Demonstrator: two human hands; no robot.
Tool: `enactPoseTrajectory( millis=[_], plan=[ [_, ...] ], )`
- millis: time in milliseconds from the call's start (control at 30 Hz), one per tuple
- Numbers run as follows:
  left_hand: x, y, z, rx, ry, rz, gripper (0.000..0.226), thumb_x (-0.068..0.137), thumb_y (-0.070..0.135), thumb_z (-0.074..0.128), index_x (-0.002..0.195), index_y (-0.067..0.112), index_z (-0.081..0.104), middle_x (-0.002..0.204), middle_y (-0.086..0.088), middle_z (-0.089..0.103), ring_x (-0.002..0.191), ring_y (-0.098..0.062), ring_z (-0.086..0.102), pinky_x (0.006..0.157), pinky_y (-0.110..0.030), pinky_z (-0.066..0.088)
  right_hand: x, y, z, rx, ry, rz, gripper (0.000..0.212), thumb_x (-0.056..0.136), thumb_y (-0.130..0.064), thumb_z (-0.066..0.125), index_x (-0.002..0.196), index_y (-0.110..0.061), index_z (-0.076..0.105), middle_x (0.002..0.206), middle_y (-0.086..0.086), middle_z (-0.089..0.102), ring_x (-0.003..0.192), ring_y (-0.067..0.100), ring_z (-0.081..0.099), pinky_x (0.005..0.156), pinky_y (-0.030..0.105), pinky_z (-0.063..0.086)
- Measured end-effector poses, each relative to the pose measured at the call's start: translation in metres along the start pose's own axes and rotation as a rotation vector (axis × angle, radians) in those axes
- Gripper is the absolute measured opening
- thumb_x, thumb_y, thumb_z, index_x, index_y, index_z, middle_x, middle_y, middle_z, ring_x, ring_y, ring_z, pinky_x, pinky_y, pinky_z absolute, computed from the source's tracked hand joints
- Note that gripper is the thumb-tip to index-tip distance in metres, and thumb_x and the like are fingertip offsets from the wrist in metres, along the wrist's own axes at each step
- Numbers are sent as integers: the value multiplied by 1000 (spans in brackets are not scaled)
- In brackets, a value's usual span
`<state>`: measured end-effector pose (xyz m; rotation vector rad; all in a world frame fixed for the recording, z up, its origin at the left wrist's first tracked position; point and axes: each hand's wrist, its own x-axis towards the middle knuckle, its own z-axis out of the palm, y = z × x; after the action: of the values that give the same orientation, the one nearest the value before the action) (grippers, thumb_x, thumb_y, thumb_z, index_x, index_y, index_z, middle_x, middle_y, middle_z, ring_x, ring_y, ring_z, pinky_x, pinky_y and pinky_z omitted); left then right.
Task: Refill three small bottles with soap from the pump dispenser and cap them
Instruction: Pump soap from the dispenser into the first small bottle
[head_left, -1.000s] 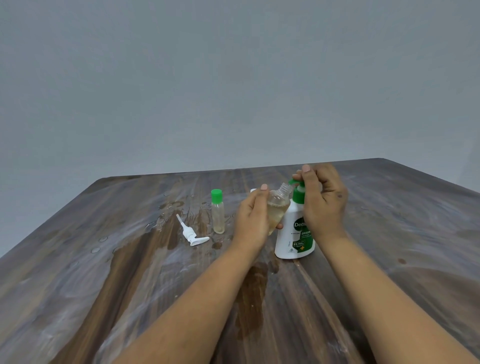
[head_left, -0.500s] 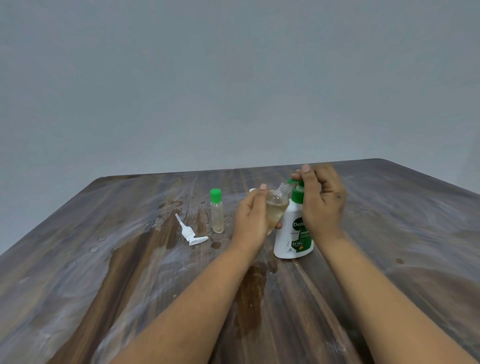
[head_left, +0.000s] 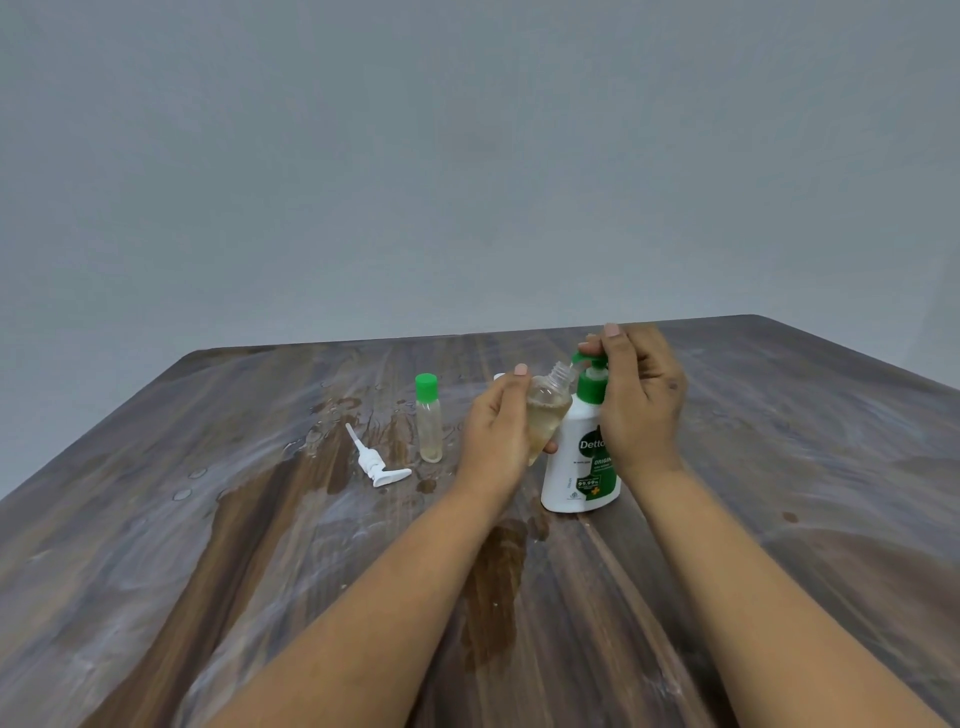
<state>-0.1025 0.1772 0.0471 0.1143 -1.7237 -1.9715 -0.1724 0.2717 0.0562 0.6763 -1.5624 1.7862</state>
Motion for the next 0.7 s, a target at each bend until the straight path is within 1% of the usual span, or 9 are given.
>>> enactPoseTrajectory(
  millis=[100, 167, 200, 300, 367, 467, 600, 667, 700],
  plan=[
    [0, 1, 0, -5, 0, 0, 37, 104, 32, 41, 82, 15, 65, 78, -9, 66, 54, -17, 58, 43, -19, 46, 0, 1, 0, -35, -18, -19, 30, 95, -31, 50, 68, -33, 63, 78, 4, 60, 76, 14, 60, 70, 30, 47],
    [0, 1, 0, 2, -1, 4, 38, 104, 32, 41, 82, 15, 65, 76, -7, 66, 50, -16, 57, 43, -18, 45, 1, 2, 1, -43, -12, -34, 30, 96, -31, 49, 69, -33, 62, 78, 4, 60, 75, 12, 59, 70, 27, 46],
    [-1, 1, 0, 3, -2, 6, 38, 104, 32, 40, 81, 15, 65, 75, -7, 66, 49, -16, 57, 43, -19, 45, 0, 3, 1, -37, -2, -41, 29, 97, -30, 49, 71, -33, 63, 79, 5, 60, 77, 14, 60, 70, 29, 47],
    [-1, 2, 0, 1, -2, 5, 38, 104, 32, 40, 83, 13, 65, 76, -8, 65, 51, -17, 57, 43, -19, 45, -2, 4, 1, 10, 18, -64, 28, 100, -29, 47, 79, -33, 65, 84, 6, 61, 84, 27, 63, 74, 43, 52],
    [-1, 2, 0, 1, 0, 3, 37, 104, 31, 40, 83, 12, 65, 79, -10, 65, 54, -18, 57, 43, -18, 44, -2, 3, 1, 18, 19, -68, 29, 101, -29, 46, 80, -35, 65, 85, 7, 62, 85, 28, 63, 75, 45, 52],
    [-1, 2, 0, -5, -2, 2, 36, 104, 30, 40, 82, 14, 64, 78, -9, 65, 58, -19, 57, 42, -16, 43, -2, 2, 1, 16, 11, -42, 31, 99, -29, 48, 75, -38, 65, 82, 3, 62, 82, 22, 62, 75, 39, 51],
    [-1, 3, 0, -11, -13, -2, 36, 105, 29, 40, 84, 12, 64, 77, -8, 64, 58, -19, 57, 43, -18, 45, -1, 4, 0, -36, -23, -48, 29, 97, -27, 49, 73, -31, 64, 79, -5, 59, 77, 9, 59, 72, 24, 46],
    [0, 3, 0, 1, -14, -2, 36, 105, 30, 39, 85, 11, 64, 79, -10, 65, 57, -18, 57, 43, -17, 44, 0, 4, 1, -32, -18, -43, 29, 96, -28, 49, 72, -32, 64, 78, -4, 59, 77, 10, 59, 71, 25, 46],
    [0, 3, 0, 8, -13, 0, 37, 105, 30, 39, 86, 10, 64, 80, -11, 65, 56, -18, 57, 43, -17, 44, 0, 4, 1, -23, -10, -44, 29, 97, -28, 49, 72, -32, 64, 79, -3, 60, 78, 12, 59, 72, 28, 47]
  ],
)
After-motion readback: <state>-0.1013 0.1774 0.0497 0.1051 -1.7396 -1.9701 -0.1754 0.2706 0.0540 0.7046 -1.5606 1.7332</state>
